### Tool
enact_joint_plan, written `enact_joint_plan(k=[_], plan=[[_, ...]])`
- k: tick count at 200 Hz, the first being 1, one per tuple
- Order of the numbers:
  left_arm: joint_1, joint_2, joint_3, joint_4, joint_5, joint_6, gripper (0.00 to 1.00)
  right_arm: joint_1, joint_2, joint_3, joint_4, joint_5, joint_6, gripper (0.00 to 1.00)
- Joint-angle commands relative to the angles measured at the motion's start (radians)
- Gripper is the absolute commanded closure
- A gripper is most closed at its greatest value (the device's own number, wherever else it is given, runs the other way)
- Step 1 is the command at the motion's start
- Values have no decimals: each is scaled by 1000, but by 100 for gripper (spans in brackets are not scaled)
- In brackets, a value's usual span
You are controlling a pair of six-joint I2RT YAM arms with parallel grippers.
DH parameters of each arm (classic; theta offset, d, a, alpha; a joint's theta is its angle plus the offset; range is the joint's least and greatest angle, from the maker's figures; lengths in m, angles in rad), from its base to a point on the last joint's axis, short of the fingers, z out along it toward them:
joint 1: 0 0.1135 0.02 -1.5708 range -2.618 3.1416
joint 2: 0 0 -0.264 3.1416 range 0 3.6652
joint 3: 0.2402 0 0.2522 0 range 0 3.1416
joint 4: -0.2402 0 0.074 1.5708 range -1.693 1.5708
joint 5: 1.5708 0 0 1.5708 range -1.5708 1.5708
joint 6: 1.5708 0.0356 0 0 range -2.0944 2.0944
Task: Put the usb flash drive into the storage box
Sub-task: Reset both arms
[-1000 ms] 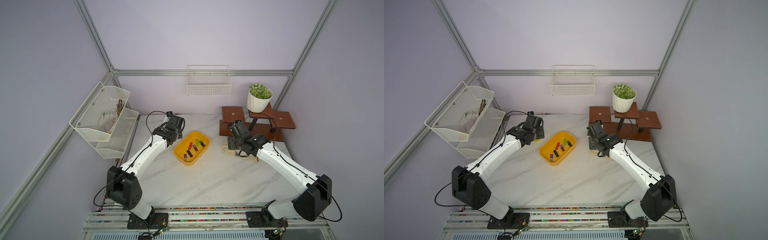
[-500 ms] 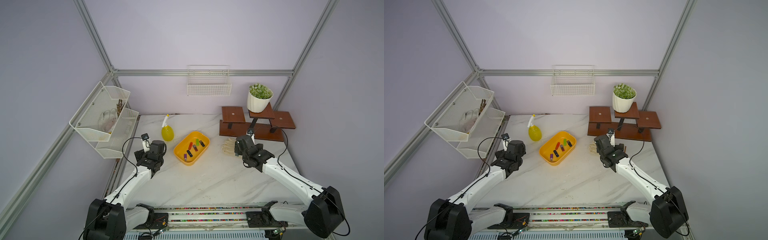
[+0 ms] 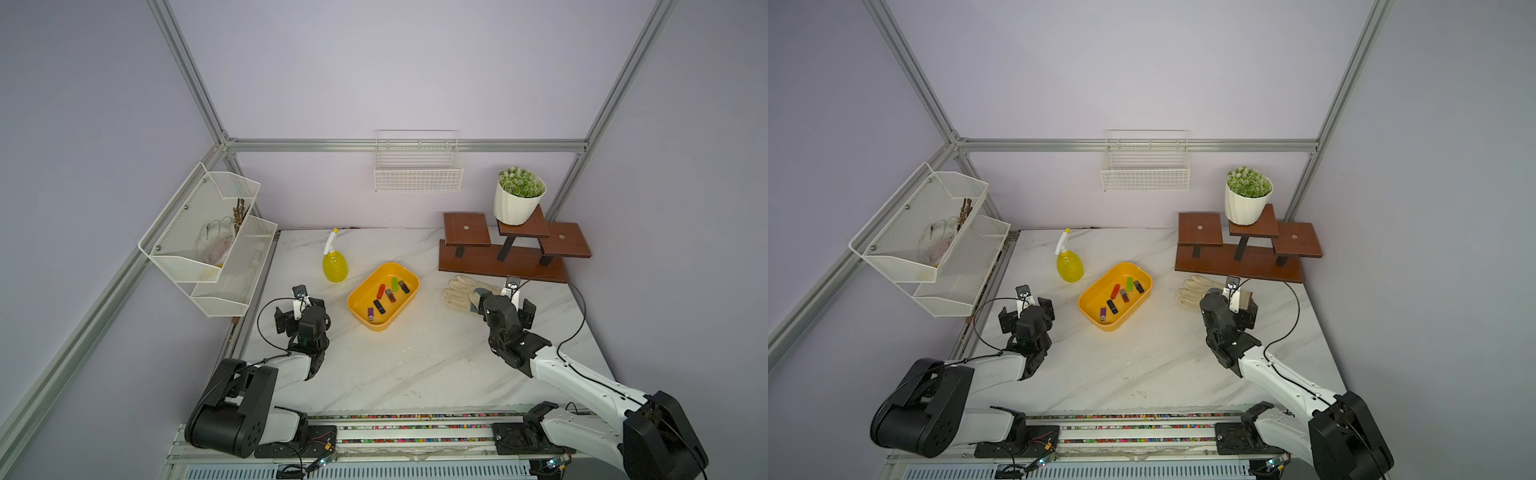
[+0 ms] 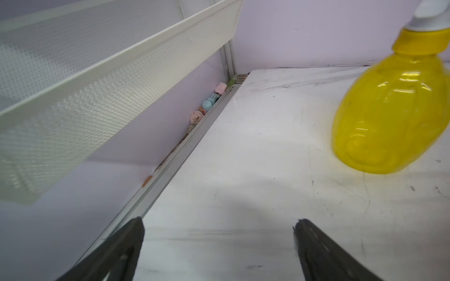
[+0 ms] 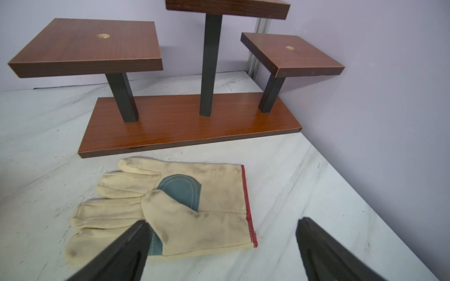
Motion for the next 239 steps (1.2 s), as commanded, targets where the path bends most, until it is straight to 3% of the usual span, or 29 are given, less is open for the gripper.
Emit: enact_joint_plan(k=[1,21,60,88,102,110,137,154,178,193,213,239], plan=[[5,145,56,326,51,152,0,-9,-40,-85,306,145,-91,1],[41,85,171,-59,109,37,0,-37,-38,-190,584,110,-212,1],[69,58,60,117,120,5,0,-147,136,-346,998,10,-222,1],[71,52,11,208,171,25,0,-168,347,-294,1229,-106,-319,1],[90,51,19,186,210,15,0,-172,471,-224,1211,-138,-346,0],[106,54,39,144,238,3,0,-172,521,-224,1302,-144,-383,0],[144,62,48,83,327,-37,0,-177,457,-321,1338,-185,-325,0],[142,139,-15,338,323,12,0,-176,466,-331,1388,-212,-346,0],[140,82,29,152,342,-9,0,-176,519,-345,1493,-236,-374,0],[139,99,16,209,338,-4,0,-173,514,-393,1546,-282,-379,0],[141,115,8,250,337,4,0,-178,512,-436,1549,-449,-406,0],[139,109,13,232,337,1,0,-202,538,-413,1546,-466,-387,0]])
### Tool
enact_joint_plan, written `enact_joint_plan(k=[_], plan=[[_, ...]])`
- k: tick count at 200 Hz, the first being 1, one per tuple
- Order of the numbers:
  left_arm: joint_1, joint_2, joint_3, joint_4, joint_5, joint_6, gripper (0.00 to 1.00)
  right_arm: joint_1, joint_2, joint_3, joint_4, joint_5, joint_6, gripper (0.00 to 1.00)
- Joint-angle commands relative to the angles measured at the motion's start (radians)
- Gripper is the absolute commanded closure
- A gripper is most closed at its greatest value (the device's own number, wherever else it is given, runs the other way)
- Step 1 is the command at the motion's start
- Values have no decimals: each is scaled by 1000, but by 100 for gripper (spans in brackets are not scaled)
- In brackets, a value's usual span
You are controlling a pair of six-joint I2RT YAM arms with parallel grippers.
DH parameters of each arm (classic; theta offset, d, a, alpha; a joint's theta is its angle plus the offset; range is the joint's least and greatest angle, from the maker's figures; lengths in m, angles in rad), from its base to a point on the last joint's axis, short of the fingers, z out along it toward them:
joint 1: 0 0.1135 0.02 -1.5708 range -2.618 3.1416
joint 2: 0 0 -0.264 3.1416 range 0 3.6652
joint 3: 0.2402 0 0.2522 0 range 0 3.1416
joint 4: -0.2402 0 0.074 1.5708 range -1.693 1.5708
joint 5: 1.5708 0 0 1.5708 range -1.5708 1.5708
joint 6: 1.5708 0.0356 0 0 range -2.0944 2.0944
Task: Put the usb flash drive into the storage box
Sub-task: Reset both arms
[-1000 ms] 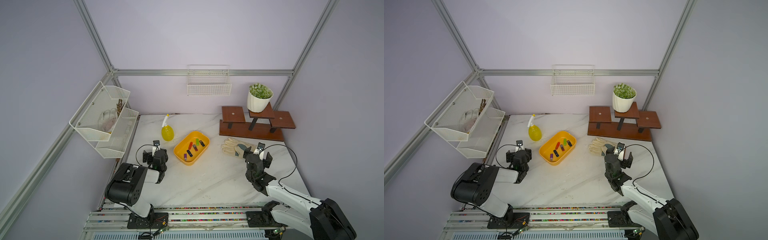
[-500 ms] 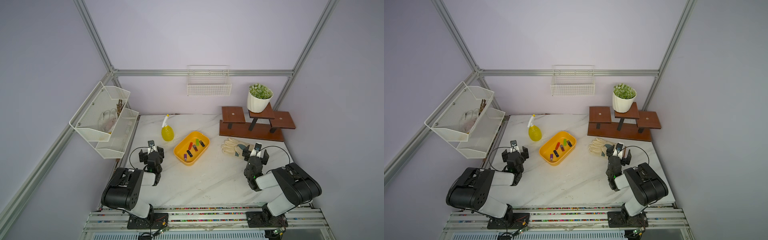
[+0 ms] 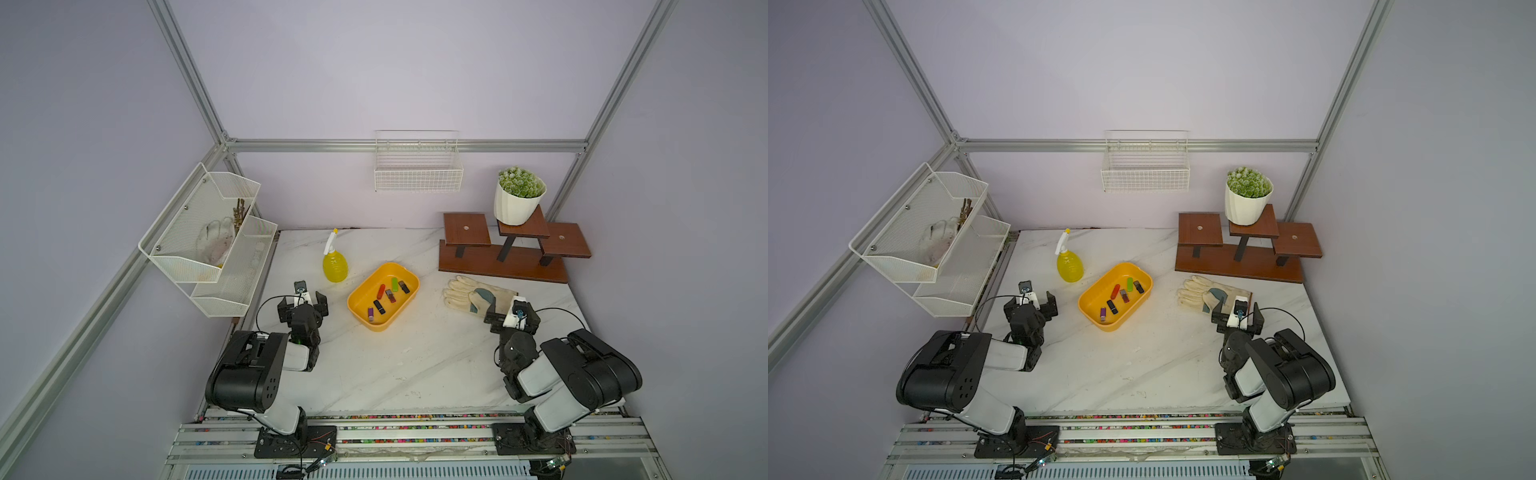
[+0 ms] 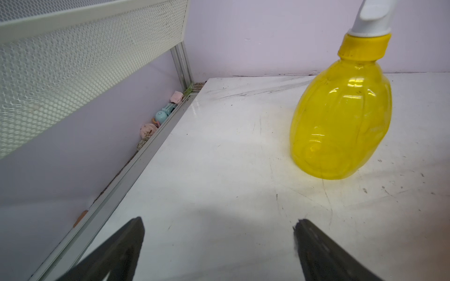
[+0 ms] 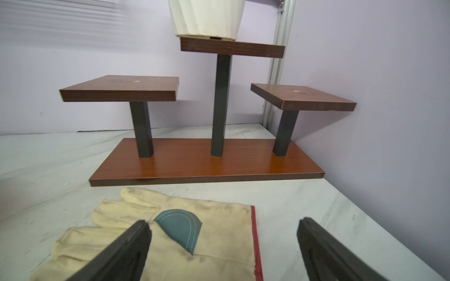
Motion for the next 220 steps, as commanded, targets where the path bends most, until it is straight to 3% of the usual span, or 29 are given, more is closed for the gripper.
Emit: enact_joint_plan(k=[1,26,35,47,94,125,172,194,220], plan=[[-1,-3,6,46,12,2,0,-18,22,15,65,-87,-14,0],[-2,-4,5,44,12,2,0,-71,52,103,-15,-126,25,0],[0,-4,6,45,12,1,0,-111,-16,177,-264,-161,82,0],[-2,-4,5,45,11,2,0,-189,-60,279,-583,-297,139,0],[-2,-6,6,46,11,1,0,-199,-55,131,-261,-447,79,0],[-2,-5,6,45,11,1,0,-202,-14,103,-148,-412,94,0],[-2,-6,6,45,11,1,0,-199,-27,142,-233,-392,102,0],[-2,-6,5,46,11,1,0,-201,-41,245,-455,-332,137,0],[-2,-6,6,45,11,1,0,-201,-52,237,-457,-336,131,0]])
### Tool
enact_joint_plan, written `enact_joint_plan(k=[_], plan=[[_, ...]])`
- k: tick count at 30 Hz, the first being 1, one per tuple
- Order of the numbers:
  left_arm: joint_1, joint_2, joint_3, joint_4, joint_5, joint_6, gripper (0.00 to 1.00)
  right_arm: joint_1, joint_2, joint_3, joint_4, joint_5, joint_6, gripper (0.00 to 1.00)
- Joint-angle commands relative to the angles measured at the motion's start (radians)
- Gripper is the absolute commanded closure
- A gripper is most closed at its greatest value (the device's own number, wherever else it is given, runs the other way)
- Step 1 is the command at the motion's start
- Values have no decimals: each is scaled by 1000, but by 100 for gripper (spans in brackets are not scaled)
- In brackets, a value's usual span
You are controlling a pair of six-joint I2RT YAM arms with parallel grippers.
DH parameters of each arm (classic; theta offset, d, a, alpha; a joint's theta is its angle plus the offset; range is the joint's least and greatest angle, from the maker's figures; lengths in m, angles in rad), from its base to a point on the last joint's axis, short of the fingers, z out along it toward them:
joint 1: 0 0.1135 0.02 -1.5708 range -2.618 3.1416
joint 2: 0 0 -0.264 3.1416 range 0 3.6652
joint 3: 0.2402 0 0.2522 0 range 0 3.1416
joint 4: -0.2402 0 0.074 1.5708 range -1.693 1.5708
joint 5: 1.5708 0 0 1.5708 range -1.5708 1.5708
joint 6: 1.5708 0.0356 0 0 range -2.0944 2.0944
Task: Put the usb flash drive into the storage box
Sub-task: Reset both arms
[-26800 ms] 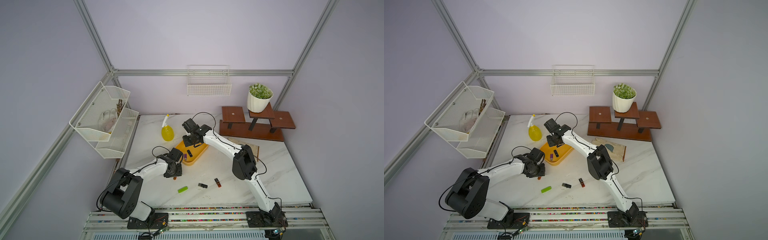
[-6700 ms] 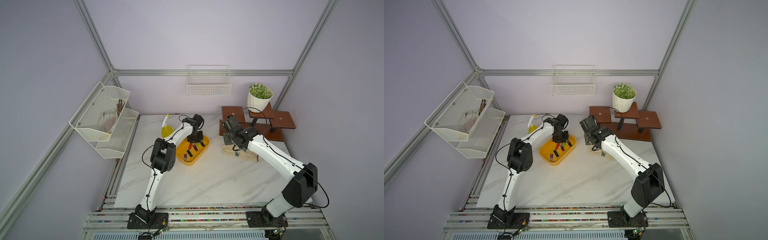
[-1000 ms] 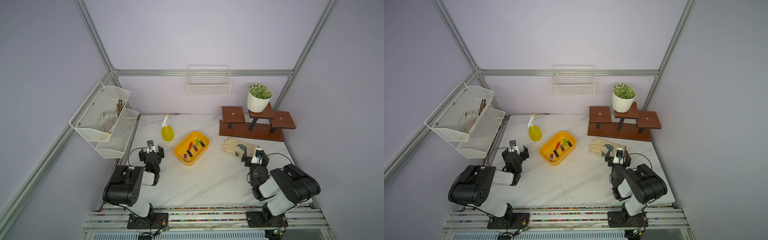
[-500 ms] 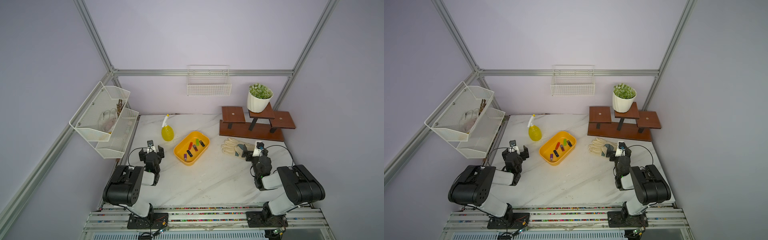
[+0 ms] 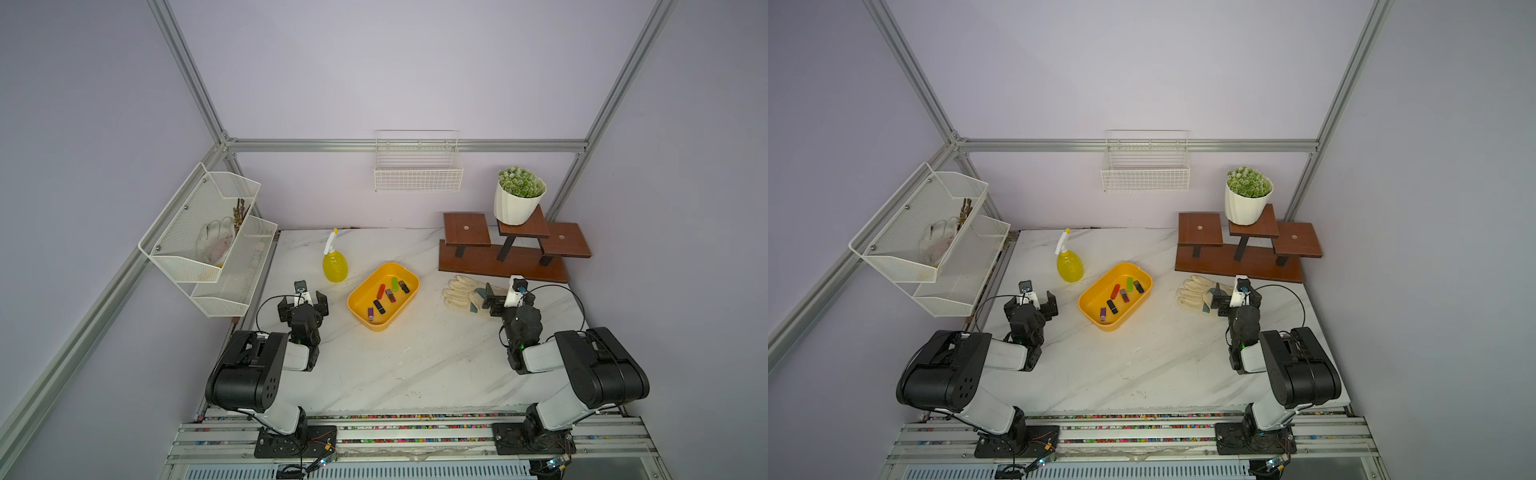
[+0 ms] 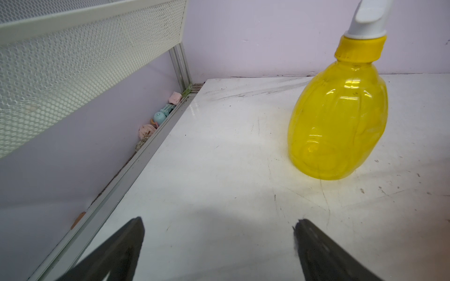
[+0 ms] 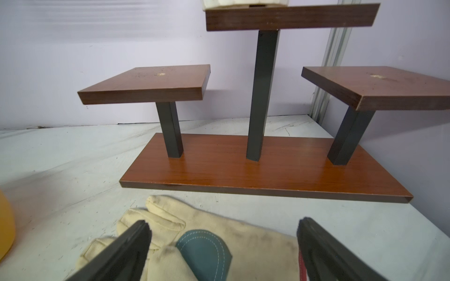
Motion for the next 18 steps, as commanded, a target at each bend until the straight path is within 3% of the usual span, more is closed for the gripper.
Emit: enact_joint_plan(k=[1,18], plan=[[-2,-6,6,44,6,0,0,3,-12,5,-72,28,18,0],[-2,-4,6,44,6,1,0,4,4,-1,-33,26,19,0]])
